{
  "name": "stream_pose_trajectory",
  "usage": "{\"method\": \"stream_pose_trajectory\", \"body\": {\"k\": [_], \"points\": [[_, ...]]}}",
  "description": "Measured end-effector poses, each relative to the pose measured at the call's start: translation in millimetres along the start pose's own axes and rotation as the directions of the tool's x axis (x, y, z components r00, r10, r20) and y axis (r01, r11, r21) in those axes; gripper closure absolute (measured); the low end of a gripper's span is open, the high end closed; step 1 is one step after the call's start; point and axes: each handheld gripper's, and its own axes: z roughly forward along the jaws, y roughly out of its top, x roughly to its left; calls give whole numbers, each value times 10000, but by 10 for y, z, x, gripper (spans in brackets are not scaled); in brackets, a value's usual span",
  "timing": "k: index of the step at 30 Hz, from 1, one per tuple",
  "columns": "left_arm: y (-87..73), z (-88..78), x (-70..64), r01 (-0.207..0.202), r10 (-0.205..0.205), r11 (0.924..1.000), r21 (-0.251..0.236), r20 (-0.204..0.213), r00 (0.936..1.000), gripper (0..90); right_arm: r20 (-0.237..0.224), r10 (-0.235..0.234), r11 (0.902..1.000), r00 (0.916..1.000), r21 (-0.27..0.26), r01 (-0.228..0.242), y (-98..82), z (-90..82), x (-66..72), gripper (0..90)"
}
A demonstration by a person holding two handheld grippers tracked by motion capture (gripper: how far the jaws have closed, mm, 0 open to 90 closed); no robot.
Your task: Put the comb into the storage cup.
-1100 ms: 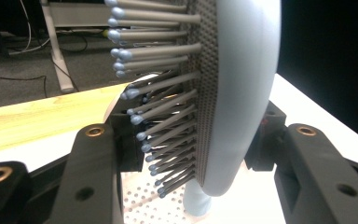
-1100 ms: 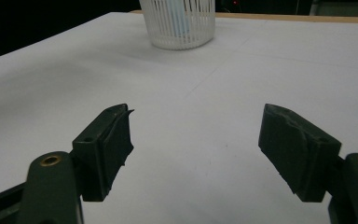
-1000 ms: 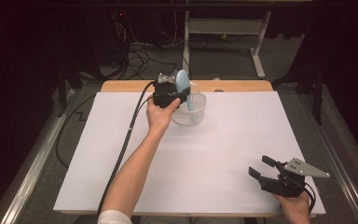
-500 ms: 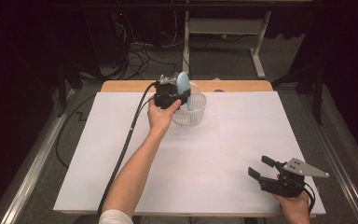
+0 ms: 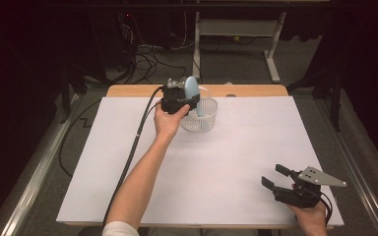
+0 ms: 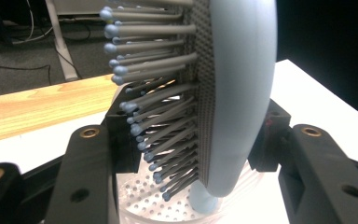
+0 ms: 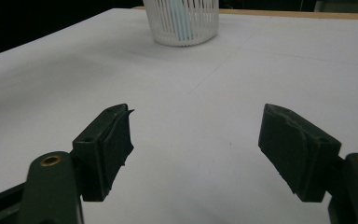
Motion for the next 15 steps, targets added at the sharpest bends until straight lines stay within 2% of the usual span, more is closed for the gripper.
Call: {"method": "stream_pose_trajectory", "body": {"k": [7,15], "points": [[7,-24,28,-129,130,9998,147,-59,9999,460,10,4,10000,10000,-4,-4,0,2,1,258],[19,-56,67,-211,227,9992,347,-466,9987,409,12,12,10000,10000,-5,-12,1,1,1,258]]}}
